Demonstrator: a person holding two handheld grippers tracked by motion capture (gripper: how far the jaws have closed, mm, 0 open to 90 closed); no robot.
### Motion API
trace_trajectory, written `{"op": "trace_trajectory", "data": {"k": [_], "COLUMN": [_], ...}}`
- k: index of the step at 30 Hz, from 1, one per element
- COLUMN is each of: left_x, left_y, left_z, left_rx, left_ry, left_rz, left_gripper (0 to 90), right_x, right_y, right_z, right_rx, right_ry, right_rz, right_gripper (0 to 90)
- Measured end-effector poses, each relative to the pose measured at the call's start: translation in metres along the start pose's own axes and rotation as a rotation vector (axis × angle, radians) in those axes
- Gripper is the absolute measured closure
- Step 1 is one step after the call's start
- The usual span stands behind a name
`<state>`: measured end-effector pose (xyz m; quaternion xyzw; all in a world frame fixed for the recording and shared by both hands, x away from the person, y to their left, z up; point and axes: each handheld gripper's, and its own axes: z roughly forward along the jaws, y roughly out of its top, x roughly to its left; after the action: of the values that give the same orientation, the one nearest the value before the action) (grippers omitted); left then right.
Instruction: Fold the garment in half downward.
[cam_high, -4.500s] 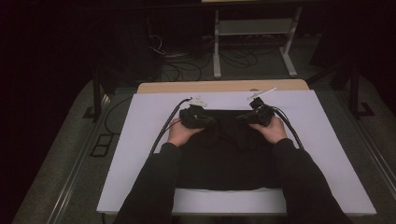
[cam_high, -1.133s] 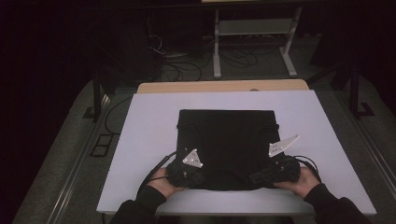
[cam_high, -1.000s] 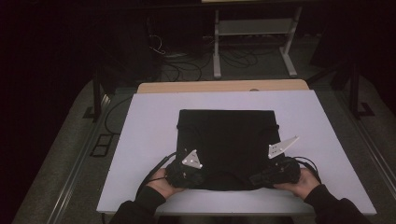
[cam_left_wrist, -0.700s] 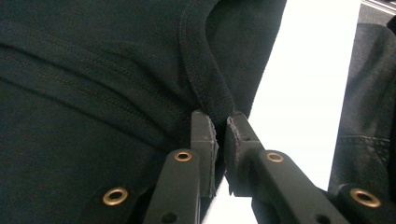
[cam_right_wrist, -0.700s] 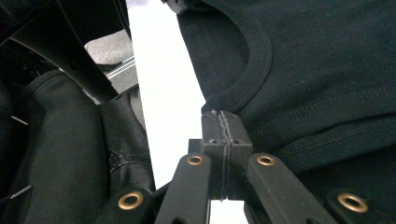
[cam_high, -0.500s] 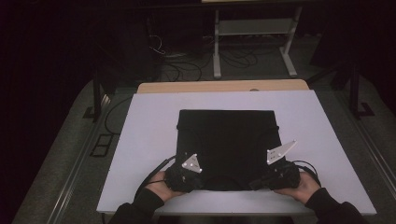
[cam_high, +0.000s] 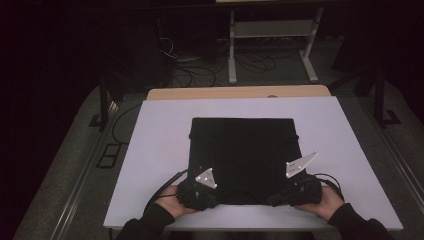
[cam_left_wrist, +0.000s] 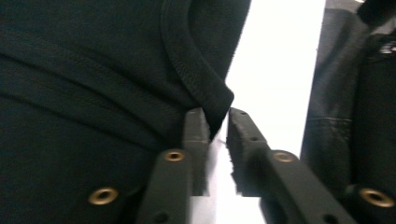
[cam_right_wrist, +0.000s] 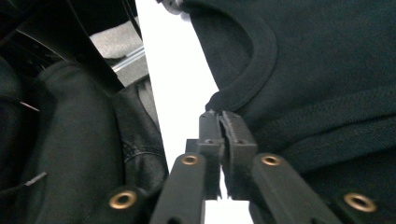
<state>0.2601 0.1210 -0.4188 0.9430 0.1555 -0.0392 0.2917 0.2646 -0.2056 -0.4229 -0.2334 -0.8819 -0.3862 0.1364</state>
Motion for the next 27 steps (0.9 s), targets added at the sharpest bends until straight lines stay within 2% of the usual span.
{"op": "trace_trajectory", "data": {"k": [5, 8, 9, 10, 12, 13, 14, 15, 20, 24, 27], "left_x": [0.004, 0.005, 0.007, 0.006, 0.006, 0.005, 0.006, 0.005, 0.006, 0.010, 0.014], "left_y": [-0.001, -0.002, -0.002, -0.002, -0.002, -0.002, -0.002, -0.002, -0.004, -0.007, -0.009], "left_z": [-0.003, -0.006, -0.008, -0.009, -0.012, -0.013, -0.014, -0.015, -0.019, -0.021, -0.022], "left_rx": [-0.040, -0.052, -0.046, -0.062, -0.076, -0.090, -0.100, -0.113, -0.161, -0.179, -0.187], "left_ry": [-0.020, -0.011, -0.009, -0.006, 0.001, 0.005, 0.009, 0.012, 0.014, 0.028, 0.032], "left_rz": [-0.039, -0.038, -0.020, -0.029, -0.015, -0.025, -0.013, -0.020, -0.033, -0.042, -0.077], "left_gripper": [61.7, 53.6, 50.6, 48.8, 44.6, 41.9, 39.4, 36.9, 21.0, 10.9, 0.6], "right_x": [-0.001, 0.001, 0.002, 0.003, 0.004, 0.005, 0.005, 0.006, 0.008, 0.009, 0.011], "right_y": [0.001, 0.001, 0.002, 0.002, 0.003, 0.003, 0.003, 0.003, 0.006, 0.008, 0.010], "right_z": [0.002, 0.003, 0.003, 0.003, 0.003, 0.003, 0.003, 0.003, 0.000, -0.004, -0.007], "right_rx": [-0.004, -0.005, -0.011, -0.012, -0.021, -0.026, -0.032, -0.040, -0.065, -0.086, -0.105], "right_ry": [-0.004, -0.003, -0.001, -0.002, -0.005, -0.007, -0.010, -0.011, -0.057, -0.092, -0.108], "right_rz": [0.019, 0.013, 0.012, 0.010, 0.003, -0.004, -0.009, -0.014, -0.024, -0.032, -0.042], "right_gripper": [61.4, 52.3, 49.8, 46.0, 40.3, 37.2, 34.2, 31.4, 14.9, 6.8, 0.0]}}
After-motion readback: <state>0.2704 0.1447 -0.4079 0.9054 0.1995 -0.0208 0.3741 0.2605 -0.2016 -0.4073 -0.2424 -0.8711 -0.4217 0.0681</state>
